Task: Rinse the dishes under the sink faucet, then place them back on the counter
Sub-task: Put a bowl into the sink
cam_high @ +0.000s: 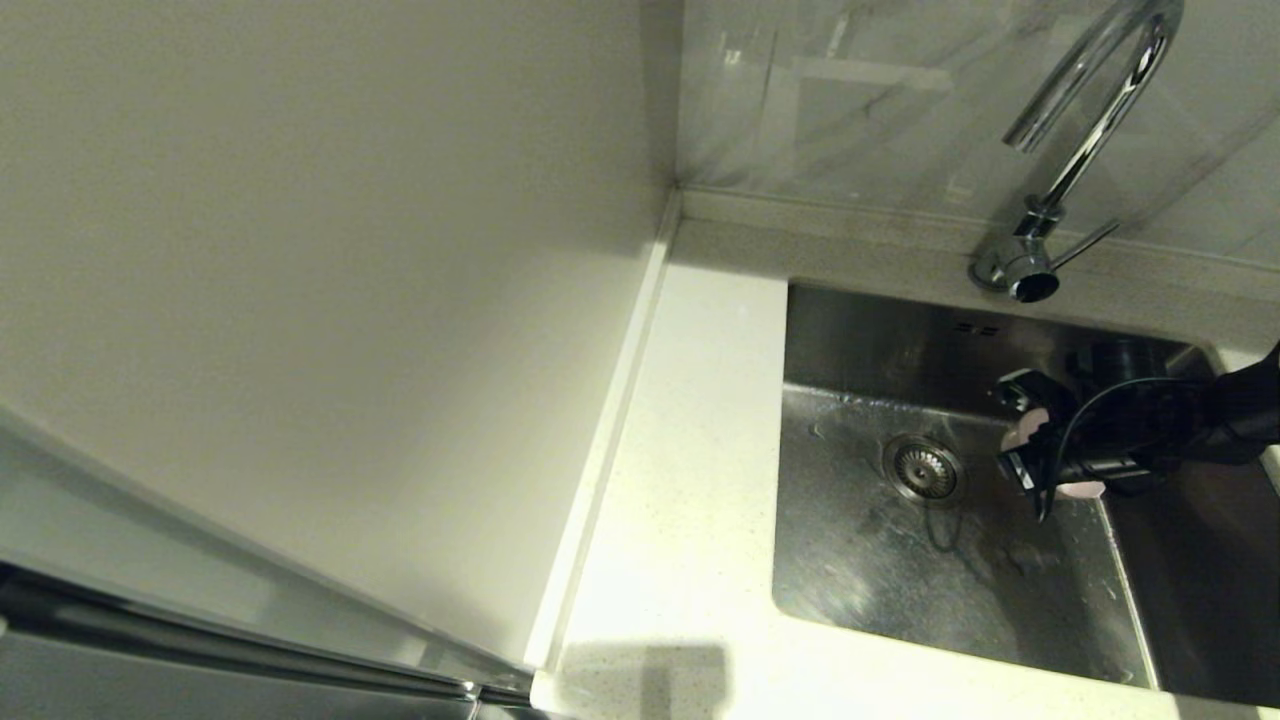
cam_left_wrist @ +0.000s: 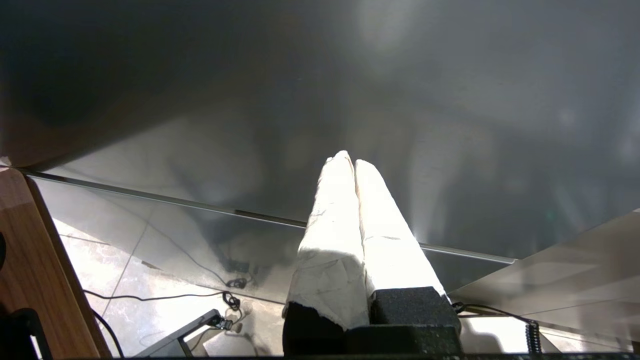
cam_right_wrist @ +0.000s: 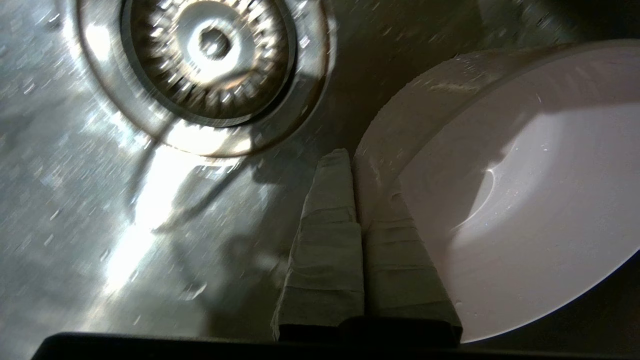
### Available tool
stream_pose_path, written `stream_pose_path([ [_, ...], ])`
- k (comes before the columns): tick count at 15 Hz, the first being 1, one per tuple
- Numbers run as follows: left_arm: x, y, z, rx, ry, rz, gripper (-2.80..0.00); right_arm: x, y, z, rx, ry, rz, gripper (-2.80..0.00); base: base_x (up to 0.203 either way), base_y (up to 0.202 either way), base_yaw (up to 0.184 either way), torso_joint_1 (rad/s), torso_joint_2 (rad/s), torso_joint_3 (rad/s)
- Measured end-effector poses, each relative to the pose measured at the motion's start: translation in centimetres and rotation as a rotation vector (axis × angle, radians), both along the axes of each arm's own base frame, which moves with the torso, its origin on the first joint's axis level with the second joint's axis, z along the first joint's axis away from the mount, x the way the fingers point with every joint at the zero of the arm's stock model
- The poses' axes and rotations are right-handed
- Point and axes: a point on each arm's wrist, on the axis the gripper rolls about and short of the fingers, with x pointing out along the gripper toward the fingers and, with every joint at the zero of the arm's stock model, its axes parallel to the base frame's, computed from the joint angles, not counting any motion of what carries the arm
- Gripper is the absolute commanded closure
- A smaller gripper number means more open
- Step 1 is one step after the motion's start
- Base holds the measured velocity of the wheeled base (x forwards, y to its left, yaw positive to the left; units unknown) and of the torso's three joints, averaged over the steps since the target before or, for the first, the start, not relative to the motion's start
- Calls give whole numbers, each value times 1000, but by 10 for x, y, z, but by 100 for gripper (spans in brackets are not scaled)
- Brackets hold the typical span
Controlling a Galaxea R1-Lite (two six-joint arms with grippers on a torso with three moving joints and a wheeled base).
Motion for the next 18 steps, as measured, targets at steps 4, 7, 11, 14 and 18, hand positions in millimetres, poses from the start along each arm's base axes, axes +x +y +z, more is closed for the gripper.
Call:
stream_pose_path([
  [4, 0, 0, 0, 0, 0, 0, 0, 17, -4, -10, -45, -4, -40, 0, 0, 0, 0, 0, 0, 0],
  [7, 0, 0, 0, 0, 0, 0, 0, 22, -4, -15, -62, -2, -54, -280, 0, 0, 0, 0, 0, 0],
  [11, 0, 0, 0, 0, 0, 0, 0, 27, -6, -21, -59, -2, -63, -280, 0, 0, 0, 0, 0, 0],
  [14, 0, 0, 0, 0, 0, 0, 0, 24, -5, -10, -44, -15, -82, -280, 0, 0, 0, 0, 0, 0],
  [18, 0, 0, 0, 0, 0, 0, 0, -14, -1, 41, -7, -28, -130, -280, 0, 0, 0, 0, 0, 0],
])
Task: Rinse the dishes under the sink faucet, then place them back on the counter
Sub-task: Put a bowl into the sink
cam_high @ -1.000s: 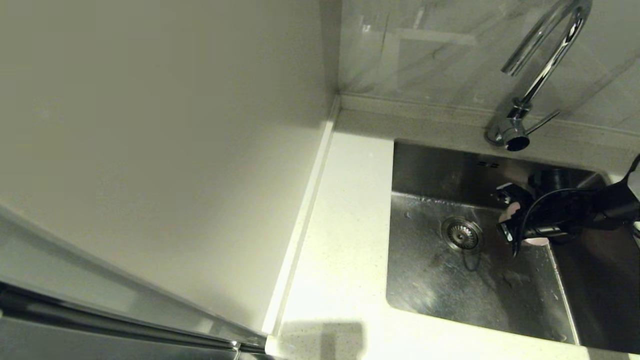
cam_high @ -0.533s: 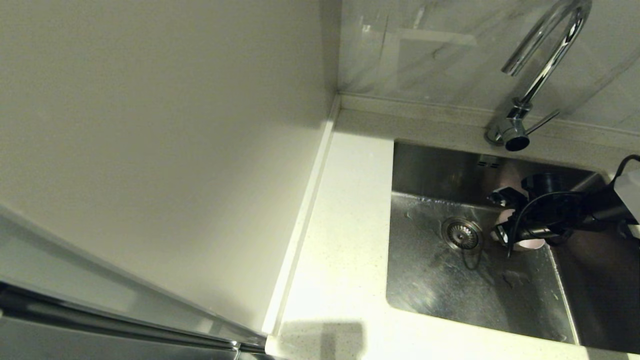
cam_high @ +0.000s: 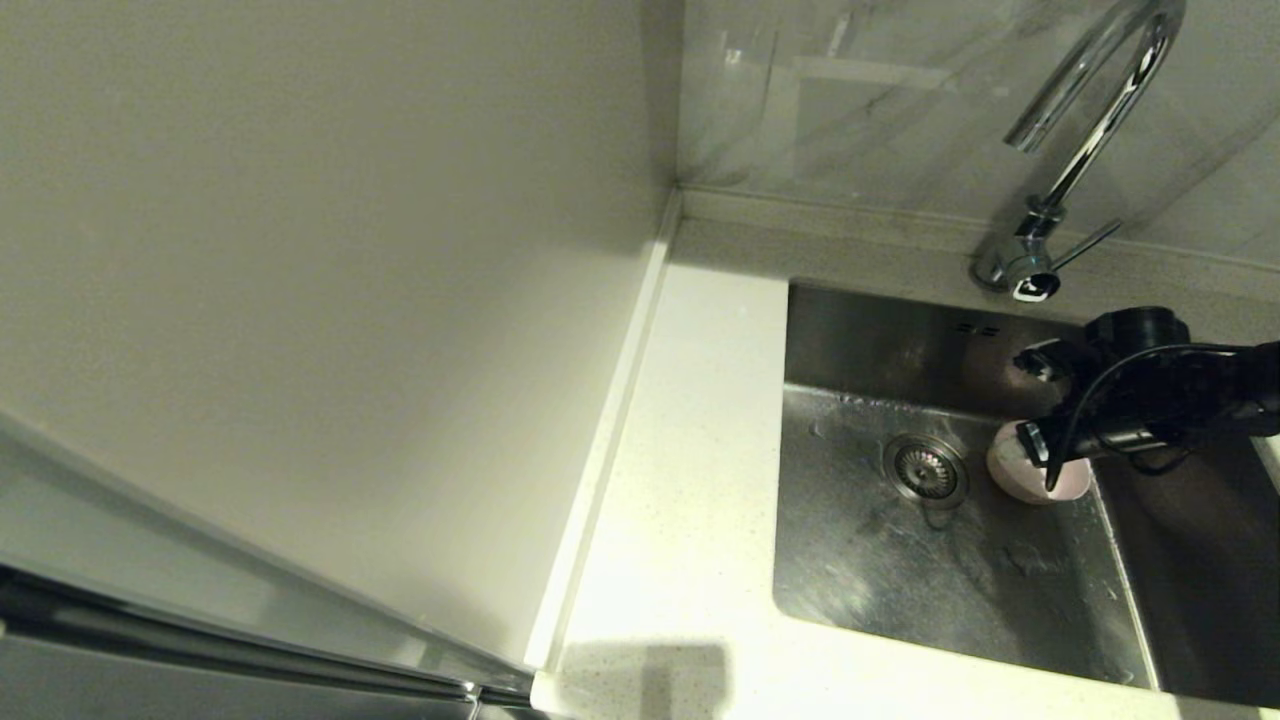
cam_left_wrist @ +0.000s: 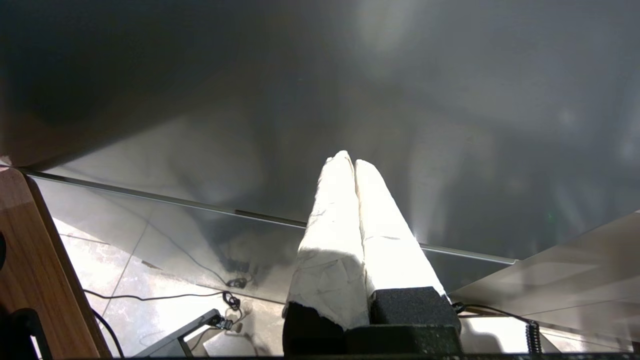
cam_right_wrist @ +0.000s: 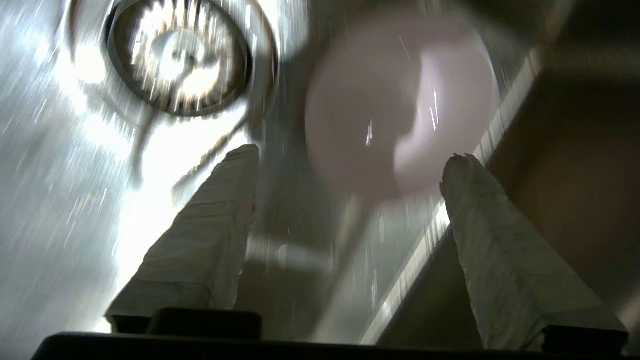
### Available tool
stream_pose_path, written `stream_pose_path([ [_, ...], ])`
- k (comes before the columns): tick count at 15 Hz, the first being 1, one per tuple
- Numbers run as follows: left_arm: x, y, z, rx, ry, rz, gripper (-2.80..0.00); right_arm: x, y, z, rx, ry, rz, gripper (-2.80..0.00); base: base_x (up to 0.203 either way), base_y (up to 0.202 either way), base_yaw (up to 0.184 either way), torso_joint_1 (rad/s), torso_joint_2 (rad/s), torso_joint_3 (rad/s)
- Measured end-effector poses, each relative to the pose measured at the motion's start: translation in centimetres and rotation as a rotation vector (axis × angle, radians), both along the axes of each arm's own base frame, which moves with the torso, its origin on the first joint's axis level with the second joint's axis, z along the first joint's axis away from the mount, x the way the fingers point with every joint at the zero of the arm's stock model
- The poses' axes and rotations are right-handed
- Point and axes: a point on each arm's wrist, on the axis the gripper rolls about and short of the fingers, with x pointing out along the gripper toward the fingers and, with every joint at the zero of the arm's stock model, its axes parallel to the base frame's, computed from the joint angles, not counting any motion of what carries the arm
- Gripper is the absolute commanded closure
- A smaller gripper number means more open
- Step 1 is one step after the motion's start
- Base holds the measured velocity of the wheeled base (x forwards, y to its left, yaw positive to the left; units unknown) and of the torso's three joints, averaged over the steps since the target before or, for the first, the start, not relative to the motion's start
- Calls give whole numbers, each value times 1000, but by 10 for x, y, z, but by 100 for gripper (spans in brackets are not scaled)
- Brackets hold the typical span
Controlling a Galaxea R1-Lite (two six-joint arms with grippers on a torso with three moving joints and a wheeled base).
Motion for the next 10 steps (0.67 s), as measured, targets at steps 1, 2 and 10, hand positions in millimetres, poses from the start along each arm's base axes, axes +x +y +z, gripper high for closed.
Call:
stream_pose_path([
  [1, 0, 0, 0, 0, 0, 0, 0, -20, 0, 13, 11, 22, -16, -280, 0, 0, 0, 0, 0, 0],
  [2, 0, 0, 0, 0, 0, 0, 0, -40, -1, 24, 20, 36, -33, -280, 0, 0, 0, 0, 0, 0],
  [10, 0, 0, 0, 0, 0, 0, 0, -171, -56, 145, 81, -9, -289, -280, 0, 0, 0, 0, 0, 0],
])
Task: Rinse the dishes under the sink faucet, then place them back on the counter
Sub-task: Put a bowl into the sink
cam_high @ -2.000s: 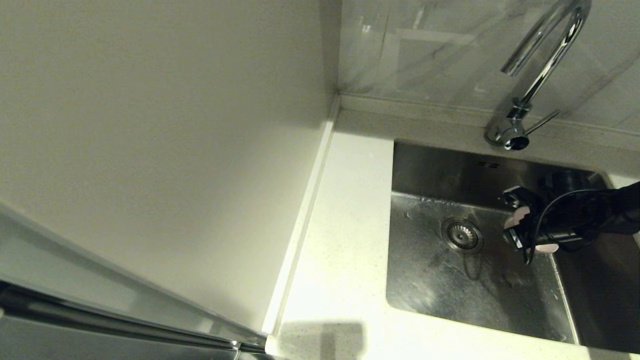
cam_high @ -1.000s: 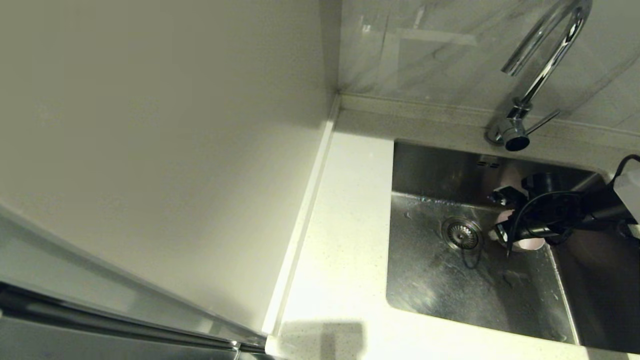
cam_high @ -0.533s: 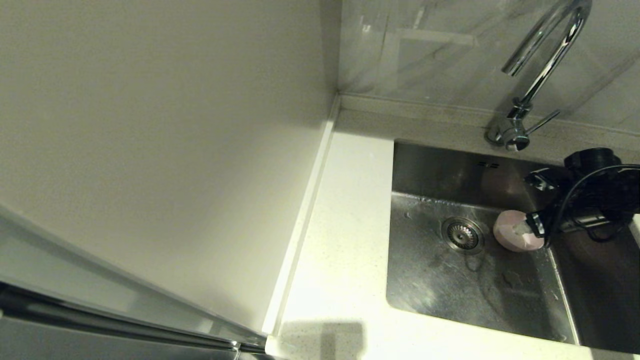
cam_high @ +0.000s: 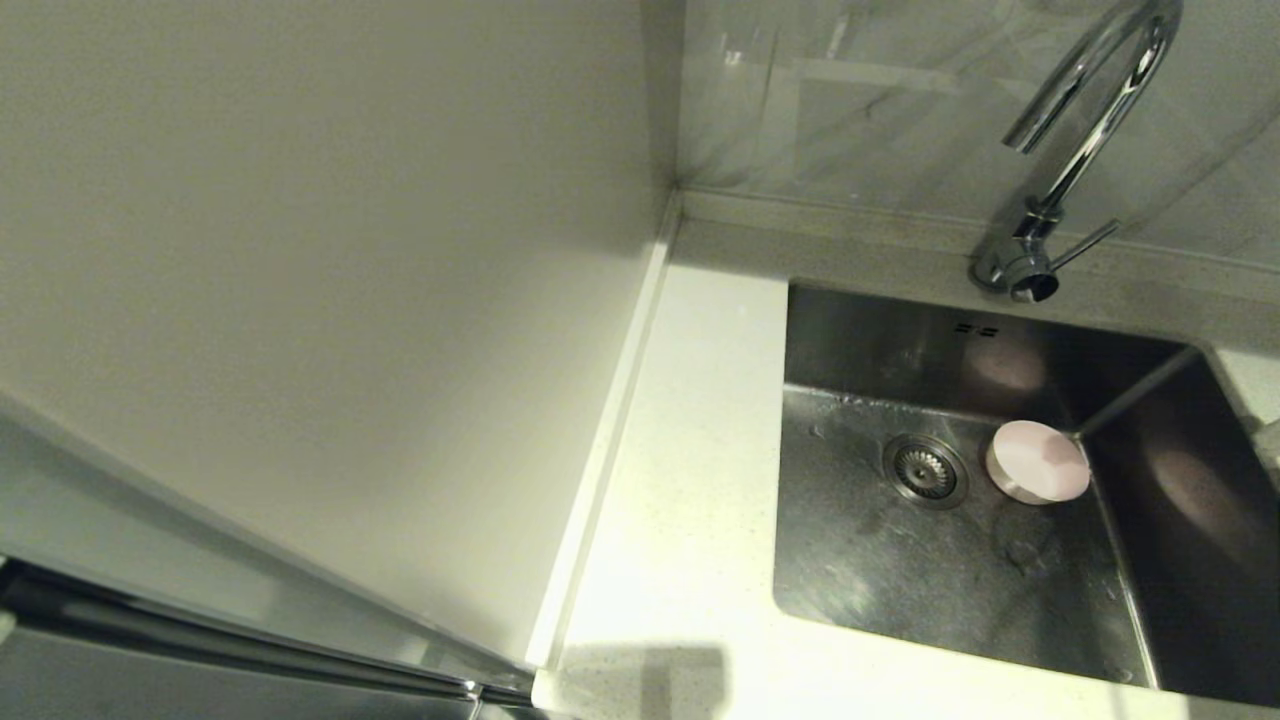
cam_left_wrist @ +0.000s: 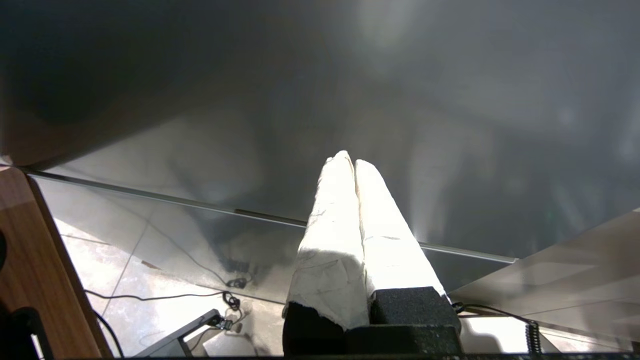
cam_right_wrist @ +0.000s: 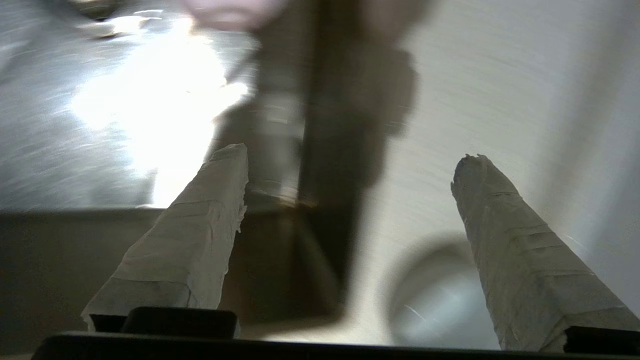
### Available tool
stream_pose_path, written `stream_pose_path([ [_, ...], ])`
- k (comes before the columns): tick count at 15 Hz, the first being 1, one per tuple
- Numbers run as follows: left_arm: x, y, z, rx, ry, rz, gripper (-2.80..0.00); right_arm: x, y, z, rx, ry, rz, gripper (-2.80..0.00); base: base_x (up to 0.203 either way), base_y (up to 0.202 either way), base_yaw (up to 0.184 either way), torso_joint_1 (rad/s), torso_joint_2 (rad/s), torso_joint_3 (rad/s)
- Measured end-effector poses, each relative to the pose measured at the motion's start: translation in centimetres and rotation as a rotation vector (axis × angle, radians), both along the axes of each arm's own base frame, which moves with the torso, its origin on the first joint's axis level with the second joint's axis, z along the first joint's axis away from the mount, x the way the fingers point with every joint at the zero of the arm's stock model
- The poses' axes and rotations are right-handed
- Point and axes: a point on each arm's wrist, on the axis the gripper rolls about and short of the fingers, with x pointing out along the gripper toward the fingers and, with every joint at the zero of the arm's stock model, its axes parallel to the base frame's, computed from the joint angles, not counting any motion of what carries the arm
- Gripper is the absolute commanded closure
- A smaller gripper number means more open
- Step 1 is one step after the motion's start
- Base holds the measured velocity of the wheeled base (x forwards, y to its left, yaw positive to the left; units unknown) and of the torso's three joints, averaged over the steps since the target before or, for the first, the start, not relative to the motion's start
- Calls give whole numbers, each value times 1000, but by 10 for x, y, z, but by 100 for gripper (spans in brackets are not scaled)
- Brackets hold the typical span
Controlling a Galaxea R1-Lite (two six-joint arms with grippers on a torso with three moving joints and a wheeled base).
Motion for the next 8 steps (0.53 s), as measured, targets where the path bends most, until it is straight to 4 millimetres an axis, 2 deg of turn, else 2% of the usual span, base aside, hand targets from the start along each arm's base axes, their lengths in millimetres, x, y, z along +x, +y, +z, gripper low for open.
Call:
stream_pose_path([
  [3, 0, 0, 0, 0, 0, 0, 0, -16, -37, 24, -78, 43, -217, -280, 0, 0, 0, 0, 0, 0],
  [5, 0, 0, 0, 0, 0, 0, 0, -30, -55, 23, -78, 148, -339, -280, 0, 0, 0, 0, 0, 0],
  [8, 0, 0, 0, 0, 0, 0, 0, -43, -71, 17, -24, 252, -446, -280, 0, 0, 0, 0, 0, 0],
])
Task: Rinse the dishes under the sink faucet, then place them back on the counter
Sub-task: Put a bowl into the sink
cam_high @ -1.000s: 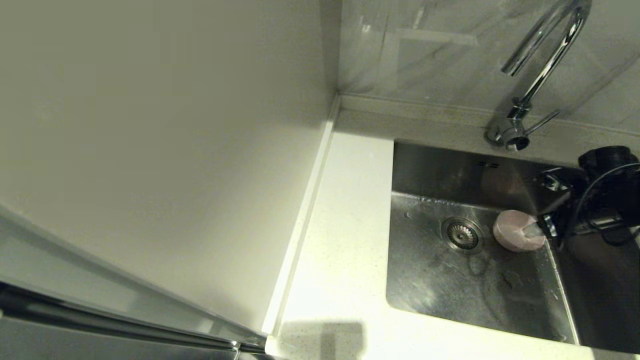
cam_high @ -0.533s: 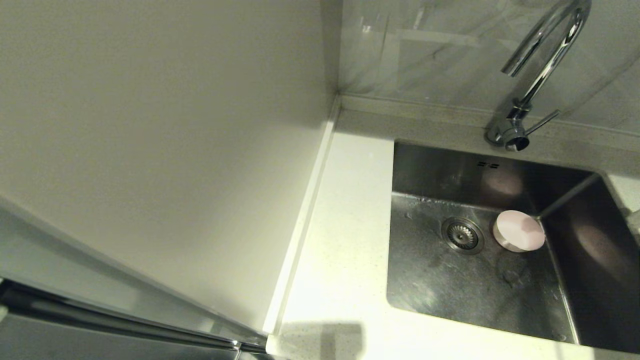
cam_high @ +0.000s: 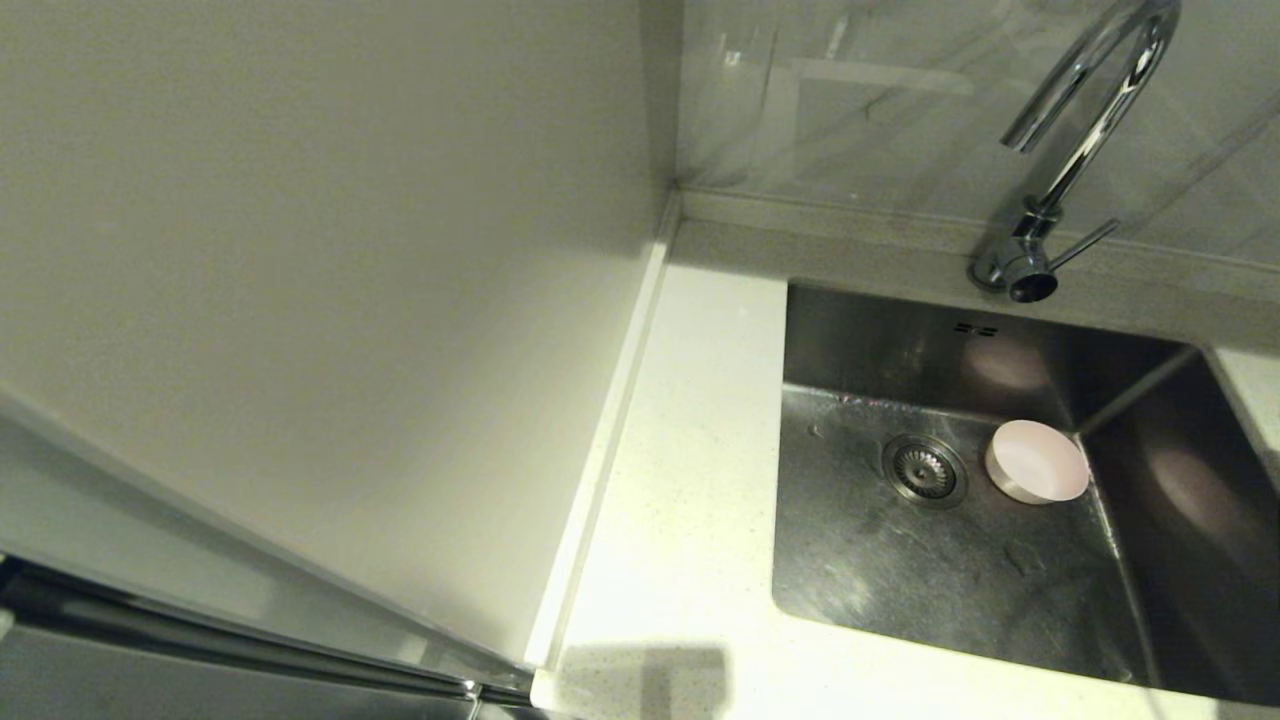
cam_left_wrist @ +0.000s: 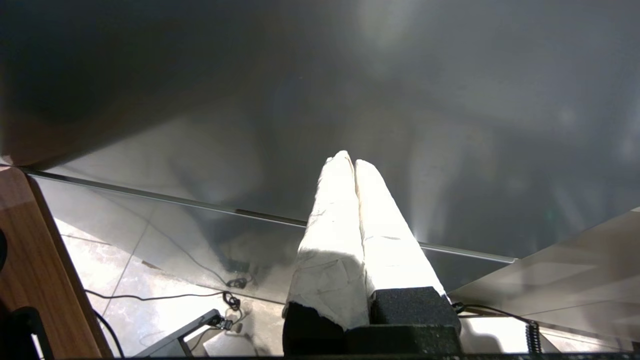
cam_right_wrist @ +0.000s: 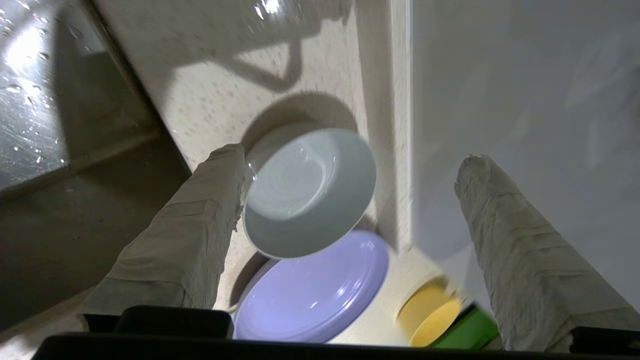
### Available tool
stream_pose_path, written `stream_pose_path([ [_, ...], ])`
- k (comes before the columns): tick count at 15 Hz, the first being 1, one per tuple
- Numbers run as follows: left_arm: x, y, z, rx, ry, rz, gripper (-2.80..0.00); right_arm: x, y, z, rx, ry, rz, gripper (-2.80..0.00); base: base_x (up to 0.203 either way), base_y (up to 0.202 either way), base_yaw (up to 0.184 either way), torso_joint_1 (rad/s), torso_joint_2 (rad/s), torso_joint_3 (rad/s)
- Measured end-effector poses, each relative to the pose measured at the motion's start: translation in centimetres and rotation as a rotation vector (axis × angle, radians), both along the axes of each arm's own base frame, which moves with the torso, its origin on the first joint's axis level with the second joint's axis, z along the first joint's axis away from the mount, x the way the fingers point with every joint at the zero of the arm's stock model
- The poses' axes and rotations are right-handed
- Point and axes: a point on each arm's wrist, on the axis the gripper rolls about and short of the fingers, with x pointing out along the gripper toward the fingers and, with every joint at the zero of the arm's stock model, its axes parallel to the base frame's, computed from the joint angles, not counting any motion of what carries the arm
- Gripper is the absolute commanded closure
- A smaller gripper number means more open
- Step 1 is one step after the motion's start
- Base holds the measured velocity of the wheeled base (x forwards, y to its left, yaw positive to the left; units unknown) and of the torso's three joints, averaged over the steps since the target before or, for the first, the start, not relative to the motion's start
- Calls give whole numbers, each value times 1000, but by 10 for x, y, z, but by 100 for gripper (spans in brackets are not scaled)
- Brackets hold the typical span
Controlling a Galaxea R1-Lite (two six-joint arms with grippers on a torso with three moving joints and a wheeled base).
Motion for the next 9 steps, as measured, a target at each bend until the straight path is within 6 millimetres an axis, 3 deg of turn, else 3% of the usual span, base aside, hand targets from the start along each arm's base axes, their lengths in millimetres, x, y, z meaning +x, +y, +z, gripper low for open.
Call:
stream_pose_path([
  [4, 0, 0, 0, 0, 0, 0, 0, -7, -8, -18, 93, 60, -70, -280, 0, 0, 0, 0, 0, 0],
  [9, 0, 0, 0, 0, 0, 0, 0, -21, 0, -39, 182, 136, -93, -280, 0, 0, 0, 0, 0, 0],
])
